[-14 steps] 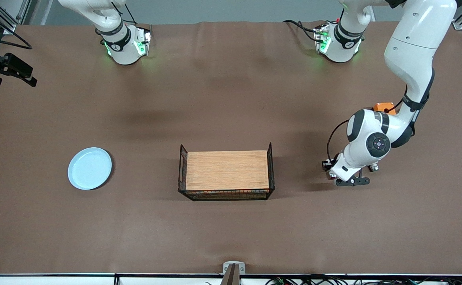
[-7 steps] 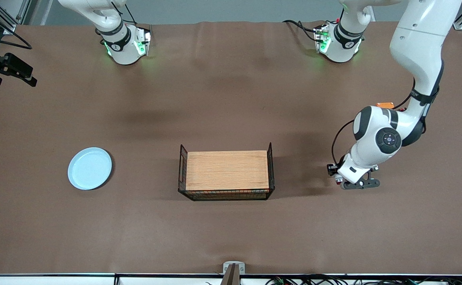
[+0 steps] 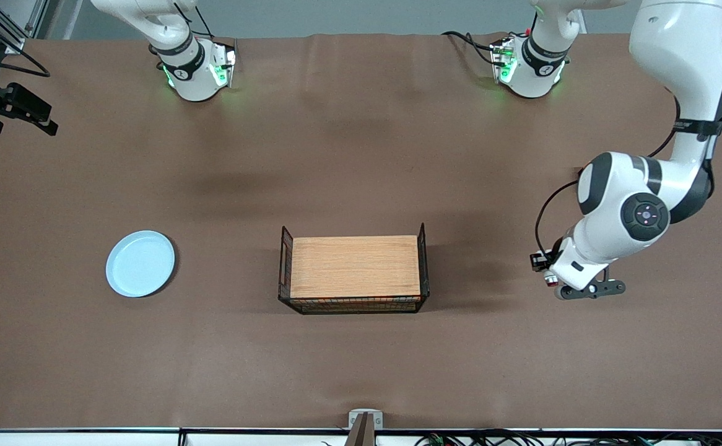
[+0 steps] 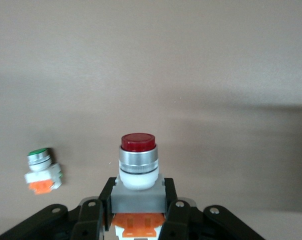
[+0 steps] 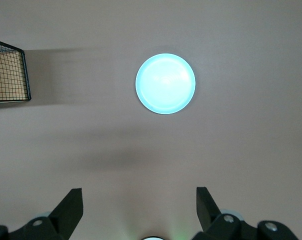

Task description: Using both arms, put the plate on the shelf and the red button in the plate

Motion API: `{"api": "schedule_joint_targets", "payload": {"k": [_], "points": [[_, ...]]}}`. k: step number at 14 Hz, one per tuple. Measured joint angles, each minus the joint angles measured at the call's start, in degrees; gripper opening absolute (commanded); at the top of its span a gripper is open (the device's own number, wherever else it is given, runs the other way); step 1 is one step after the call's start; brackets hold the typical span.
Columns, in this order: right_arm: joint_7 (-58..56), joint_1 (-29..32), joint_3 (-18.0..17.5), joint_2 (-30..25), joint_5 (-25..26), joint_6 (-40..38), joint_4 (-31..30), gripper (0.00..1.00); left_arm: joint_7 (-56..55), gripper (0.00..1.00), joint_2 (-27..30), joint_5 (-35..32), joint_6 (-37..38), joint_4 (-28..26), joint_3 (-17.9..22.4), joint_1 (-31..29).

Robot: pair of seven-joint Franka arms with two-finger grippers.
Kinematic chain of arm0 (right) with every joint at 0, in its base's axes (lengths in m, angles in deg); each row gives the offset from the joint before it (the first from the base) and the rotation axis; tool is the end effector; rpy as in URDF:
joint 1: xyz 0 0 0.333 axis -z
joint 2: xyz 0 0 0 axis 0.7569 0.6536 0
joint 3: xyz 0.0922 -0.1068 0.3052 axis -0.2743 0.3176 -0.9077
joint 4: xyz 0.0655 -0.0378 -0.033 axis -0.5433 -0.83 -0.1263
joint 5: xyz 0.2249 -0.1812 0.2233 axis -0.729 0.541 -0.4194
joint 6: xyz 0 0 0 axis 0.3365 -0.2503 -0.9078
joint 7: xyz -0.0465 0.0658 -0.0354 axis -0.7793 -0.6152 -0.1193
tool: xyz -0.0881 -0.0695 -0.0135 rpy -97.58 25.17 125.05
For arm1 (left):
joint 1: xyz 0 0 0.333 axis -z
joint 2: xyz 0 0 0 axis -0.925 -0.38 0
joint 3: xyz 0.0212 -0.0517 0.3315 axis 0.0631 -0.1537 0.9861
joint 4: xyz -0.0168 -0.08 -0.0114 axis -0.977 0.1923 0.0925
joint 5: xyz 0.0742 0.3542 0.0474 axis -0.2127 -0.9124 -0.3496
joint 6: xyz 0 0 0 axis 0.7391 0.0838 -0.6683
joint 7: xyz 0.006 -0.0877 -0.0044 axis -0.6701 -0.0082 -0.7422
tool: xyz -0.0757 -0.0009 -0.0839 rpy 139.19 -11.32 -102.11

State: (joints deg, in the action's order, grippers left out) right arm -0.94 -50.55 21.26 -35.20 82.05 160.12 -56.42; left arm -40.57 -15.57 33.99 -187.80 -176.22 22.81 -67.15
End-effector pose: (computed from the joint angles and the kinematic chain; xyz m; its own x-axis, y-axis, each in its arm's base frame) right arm 0.4583 -0.0227 0.6642 0.9987 -0.0499 -0.0097 -0.0500 -0.9987 -0.0103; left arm 0.6331 -0.1101 0.3606 0.9951 0.0960 -0.0224 0.0957 -0.9953 -0.0119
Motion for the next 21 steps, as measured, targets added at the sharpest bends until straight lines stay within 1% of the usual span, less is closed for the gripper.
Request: {"api": "schedule_joint_targets", "payload": {"k": [2,7,9,11,14,17,21], "points": [[0.0,0.0,0.0,0.0,0.0,-0.01,0.0,1.0,-0.71,0.32,1.16,0.0,3.77,2.17,-0.02,0.0],[0.0,0.0,0.0,0.0,0.0,-0.02,0.0,1.0,-4.42,0.32,3.33,0.75,10.07,6.55,-0.85,0.1],[0.0,0.0,0.0,0.0,0.0,-0.02,0.0,1.0,-6.99,0.32,3.59,0.91,12.34,8.76,-1.85,0.16],[0.0,0.0,0.0,0.0,0.0,-0.02,0.0,1.0,-10.4,0.32,3.65,0.92,14.52,10.62,-3.7,0.21],[0.0,0.0,0.0,0.0,0.0,-0.02,0.0,1.0,-14.4,0.32,3.66,0.92,15.4,11.75,-5.31,0.29],[0.0,0.0,0.0,0.0,0.0,-0.02,0.0,1.0,-16.83,0.32,3.65,0.92,15.4,11.91,-5.43,0.3],[-0.01,0.0,0.04,0.0,0.0,0.01,0.45,1.0,-17.17,0.32,3.65,0.93,15.5,11.91,-5.43,0.3]]}}
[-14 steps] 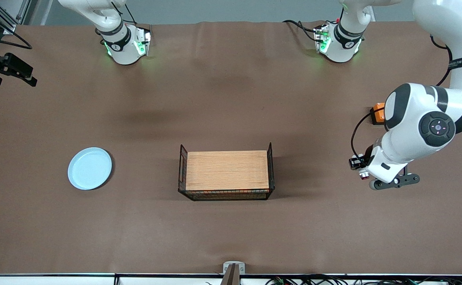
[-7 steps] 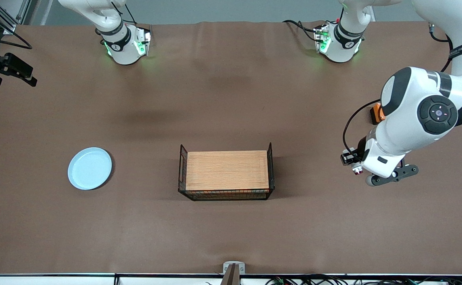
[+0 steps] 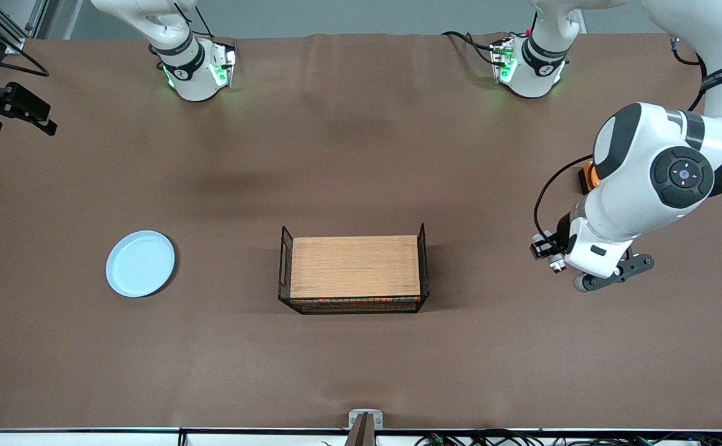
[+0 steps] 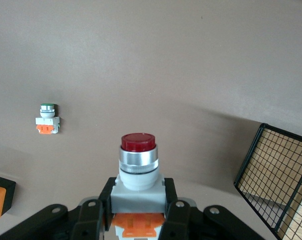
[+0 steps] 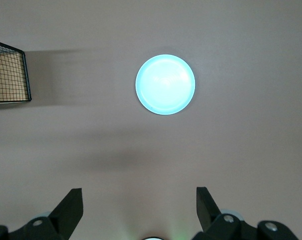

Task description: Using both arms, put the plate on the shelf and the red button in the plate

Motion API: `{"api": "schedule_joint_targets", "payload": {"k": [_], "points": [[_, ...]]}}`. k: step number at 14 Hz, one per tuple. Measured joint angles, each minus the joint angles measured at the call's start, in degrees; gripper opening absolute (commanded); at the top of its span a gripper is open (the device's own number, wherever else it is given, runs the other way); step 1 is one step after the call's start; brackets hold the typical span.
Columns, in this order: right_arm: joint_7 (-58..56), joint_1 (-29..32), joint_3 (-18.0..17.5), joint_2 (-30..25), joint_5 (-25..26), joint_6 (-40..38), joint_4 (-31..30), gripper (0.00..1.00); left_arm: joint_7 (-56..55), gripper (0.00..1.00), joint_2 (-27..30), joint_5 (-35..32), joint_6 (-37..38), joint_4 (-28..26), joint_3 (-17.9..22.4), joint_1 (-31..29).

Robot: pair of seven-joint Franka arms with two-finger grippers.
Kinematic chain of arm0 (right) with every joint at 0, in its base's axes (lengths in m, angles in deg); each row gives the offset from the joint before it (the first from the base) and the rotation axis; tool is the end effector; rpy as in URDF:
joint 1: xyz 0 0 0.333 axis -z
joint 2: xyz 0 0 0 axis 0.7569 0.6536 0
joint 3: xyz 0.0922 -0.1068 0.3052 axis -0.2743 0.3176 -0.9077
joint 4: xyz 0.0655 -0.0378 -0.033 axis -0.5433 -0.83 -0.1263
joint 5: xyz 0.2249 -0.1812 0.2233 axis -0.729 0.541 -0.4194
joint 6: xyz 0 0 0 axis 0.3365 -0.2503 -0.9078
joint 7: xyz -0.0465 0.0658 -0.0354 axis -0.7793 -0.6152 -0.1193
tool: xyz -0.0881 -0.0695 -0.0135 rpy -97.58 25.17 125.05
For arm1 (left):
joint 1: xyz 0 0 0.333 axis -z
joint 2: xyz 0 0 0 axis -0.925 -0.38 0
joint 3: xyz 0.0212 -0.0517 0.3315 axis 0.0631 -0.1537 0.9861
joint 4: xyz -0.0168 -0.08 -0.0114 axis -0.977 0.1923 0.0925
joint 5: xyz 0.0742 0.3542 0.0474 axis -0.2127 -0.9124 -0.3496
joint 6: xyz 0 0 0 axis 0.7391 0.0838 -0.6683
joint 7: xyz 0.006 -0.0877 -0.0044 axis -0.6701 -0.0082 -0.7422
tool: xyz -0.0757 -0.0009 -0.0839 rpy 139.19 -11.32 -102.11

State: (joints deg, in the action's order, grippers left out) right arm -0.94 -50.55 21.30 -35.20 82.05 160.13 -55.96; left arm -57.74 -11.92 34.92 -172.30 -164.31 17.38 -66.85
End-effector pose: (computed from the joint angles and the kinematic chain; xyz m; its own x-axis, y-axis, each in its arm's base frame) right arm 0.4584 -0.0231 0.6677 0.9987 -0.0507 -0.0015 -0.0507 -0.9987 -0.0105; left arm 0.6262 -0.1590 0.4737 0.9467 0.3210 -0.0272 0.3213 -0.9470 0.0073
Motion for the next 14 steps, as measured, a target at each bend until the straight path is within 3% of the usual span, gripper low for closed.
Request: {"api": "schedule_joint_targets", "payload": {"k": [6,14], "points": [[0.0,0.09,0.56,1.61,0.56,-0.08,1.04,1.0,-0.06,0.32,-0.06,0.14,0.15,0.0,0.0,0.0],[-0.71,2.05,1.0,16.66,1.54,8.01,1.07,1.0,-0.07,0.32,-0.45,0.15,0.26,-0.03,0.0,0.0]]}}
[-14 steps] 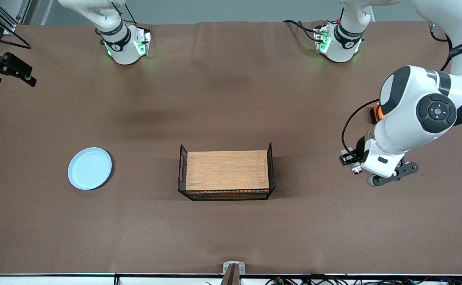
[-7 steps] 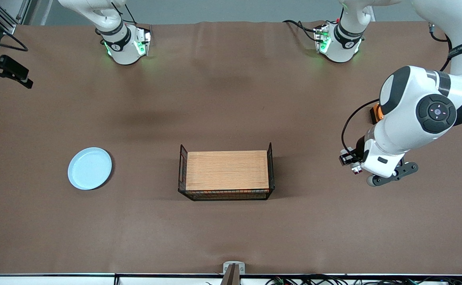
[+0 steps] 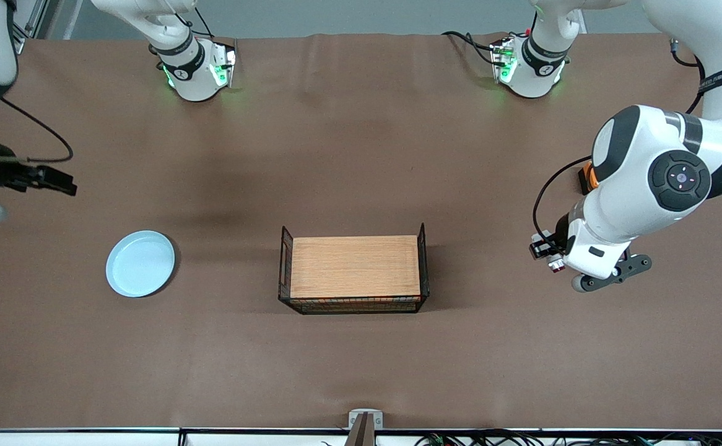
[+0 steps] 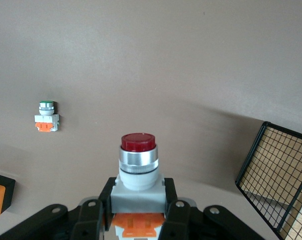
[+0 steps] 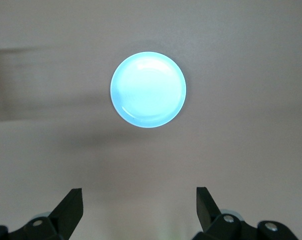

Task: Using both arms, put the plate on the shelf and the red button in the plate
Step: 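Lower the right gripper to the rim of the pale blue plate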

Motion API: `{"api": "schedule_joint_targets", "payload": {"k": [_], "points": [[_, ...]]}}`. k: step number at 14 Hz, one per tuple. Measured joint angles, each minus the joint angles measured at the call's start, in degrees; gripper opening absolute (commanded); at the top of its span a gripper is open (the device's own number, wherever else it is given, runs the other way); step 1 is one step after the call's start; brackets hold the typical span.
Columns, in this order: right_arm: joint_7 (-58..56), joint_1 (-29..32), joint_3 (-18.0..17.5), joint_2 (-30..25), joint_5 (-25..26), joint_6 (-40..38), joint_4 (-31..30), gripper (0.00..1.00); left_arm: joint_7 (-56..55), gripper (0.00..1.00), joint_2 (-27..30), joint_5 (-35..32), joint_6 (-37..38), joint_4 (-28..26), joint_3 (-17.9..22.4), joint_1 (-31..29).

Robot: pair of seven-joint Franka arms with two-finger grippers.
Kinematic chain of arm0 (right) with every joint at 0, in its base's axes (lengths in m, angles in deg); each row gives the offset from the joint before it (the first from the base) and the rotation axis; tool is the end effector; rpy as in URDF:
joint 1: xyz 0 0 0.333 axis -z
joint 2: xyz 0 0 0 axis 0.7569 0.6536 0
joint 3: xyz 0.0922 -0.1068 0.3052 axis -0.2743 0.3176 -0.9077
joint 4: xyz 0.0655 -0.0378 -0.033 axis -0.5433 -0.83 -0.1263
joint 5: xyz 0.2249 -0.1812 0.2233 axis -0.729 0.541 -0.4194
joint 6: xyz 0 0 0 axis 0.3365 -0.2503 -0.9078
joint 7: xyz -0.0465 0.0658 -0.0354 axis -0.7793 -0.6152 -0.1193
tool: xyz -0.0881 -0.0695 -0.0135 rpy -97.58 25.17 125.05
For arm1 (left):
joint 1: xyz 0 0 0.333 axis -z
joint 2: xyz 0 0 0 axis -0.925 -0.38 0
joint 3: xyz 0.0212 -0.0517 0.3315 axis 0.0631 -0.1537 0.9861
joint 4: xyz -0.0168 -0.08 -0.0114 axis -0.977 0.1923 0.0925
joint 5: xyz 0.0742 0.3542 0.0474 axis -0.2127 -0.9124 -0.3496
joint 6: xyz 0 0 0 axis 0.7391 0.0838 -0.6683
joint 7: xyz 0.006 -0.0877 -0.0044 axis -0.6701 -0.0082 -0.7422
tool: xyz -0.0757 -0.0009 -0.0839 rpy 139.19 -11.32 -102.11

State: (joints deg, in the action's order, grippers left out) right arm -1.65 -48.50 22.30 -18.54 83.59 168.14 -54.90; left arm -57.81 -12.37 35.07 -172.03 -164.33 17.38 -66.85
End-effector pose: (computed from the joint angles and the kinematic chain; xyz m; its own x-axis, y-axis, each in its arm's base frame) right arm 0.5533 -0.0539 0.5392 0.9870 -0.0900 -0.1329 -0.0859 -0.9956 0.0363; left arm 0.6266 -0.1590 0.4683 0.9456 0.3227 -0.0402 0.3231 -0.9464 0.0036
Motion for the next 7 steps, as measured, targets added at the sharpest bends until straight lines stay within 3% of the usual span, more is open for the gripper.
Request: {"api": "schedule_joint_targets", "payload": {"k": [3,7], "points": [[-0.09,1.04,0.06,4.36,0.0,5.25,-0.78,1.0,0.0,0.32,-0.05,0.0,0.01,0.01,0.0,0.0],[-0.39,3.11,0.09,7.37,-0.02,19.87,-8.57,1.0,-0.01,0.32,-0.06,0.0,0.01,0.01,0.0,0.0]]}}
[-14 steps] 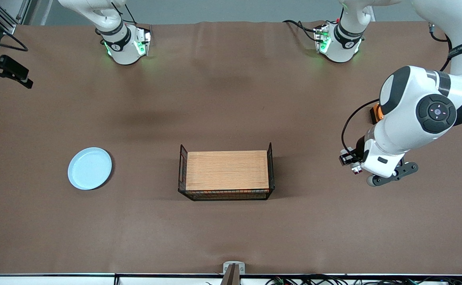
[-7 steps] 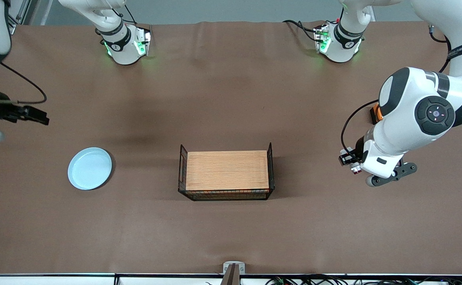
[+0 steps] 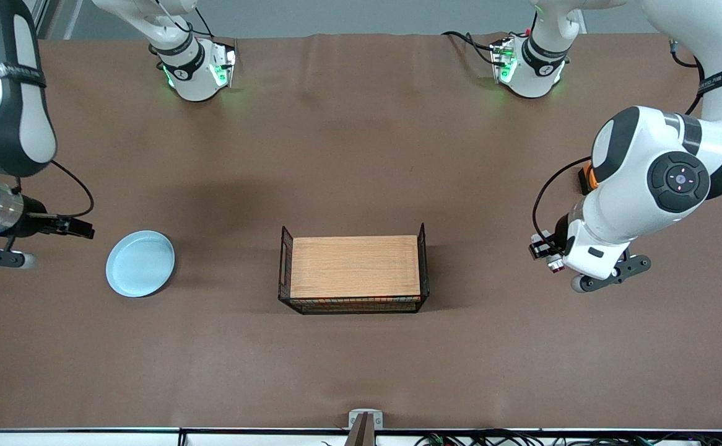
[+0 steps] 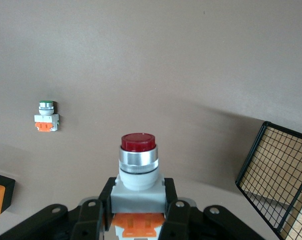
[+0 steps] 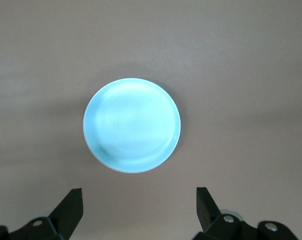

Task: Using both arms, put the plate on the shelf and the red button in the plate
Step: 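Lower the right gripper to the rim of the pale blue plate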

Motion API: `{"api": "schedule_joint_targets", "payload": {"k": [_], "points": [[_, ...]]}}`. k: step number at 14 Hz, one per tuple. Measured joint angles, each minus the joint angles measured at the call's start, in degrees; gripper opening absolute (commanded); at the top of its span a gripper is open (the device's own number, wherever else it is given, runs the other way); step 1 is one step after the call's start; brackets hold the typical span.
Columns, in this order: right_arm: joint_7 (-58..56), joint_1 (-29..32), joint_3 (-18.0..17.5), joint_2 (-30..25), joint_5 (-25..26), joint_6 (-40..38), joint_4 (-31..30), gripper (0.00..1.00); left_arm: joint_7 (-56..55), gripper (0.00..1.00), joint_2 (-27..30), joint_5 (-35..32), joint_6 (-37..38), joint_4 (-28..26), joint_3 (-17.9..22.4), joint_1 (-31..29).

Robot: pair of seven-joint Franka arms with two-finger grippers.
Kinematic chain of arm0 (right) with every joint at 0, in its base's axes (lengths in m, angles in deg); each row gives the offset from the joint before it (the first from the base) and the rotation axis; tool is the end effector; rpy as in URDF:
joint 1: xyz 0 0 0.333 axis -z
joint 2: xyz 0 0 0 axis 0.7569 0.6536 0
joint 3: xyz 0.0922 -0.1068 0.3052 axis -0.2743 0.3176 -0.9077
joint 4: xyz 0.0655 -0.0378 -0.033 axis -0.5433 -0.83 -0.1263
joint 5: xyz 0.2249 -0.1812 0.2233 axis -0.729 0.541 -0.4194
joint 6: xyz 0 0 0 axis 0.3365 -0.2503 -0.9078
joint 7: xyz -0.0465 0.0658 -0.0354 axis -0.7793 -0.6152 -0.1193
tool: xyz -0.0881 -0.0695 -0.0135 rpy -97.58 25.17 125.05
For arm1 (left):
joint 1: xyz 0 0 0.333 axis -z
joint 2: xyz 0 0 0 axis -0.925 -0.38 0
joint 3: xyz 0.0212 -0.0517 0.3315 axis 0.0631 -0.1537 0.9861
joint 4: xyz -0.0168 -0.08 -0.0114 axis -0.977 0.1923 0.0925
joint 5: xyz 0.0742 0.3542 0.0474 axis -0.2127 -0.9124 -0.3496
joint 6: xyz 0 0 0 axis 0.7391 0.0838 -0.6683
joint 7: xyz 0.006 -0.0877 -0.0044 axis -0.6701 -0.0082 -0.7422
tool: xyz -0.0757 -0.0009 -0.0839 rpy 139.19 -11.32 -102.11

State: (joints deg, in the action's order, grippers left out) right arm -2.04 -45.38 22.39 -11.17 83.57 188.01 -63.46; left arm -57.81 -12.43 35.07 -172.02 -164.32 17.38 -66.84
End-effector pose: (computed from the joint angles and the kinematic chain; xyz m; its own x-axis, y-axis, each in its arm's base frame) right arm 0.5856 -0.0880 0.4264 0.9896 -0.1284 -0.0647 -0.1257 -0.9911 0.0440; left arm 0.6268 -0.1591 0.4677 0.9456 0.3226 -0.0412 0.3230 -0.9464 0.0033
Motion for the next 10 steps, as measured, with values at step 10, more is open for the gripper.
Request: {"api": "schedule_joint_targets", "payload": {"k": [10], "points": [[-10.75,4.02,0.01,8.67,-6.34,30.39,-13.44,1.0,-0.29,0.32,0.0,0.0,0.0,0.01,-0.03,0.17]]}}
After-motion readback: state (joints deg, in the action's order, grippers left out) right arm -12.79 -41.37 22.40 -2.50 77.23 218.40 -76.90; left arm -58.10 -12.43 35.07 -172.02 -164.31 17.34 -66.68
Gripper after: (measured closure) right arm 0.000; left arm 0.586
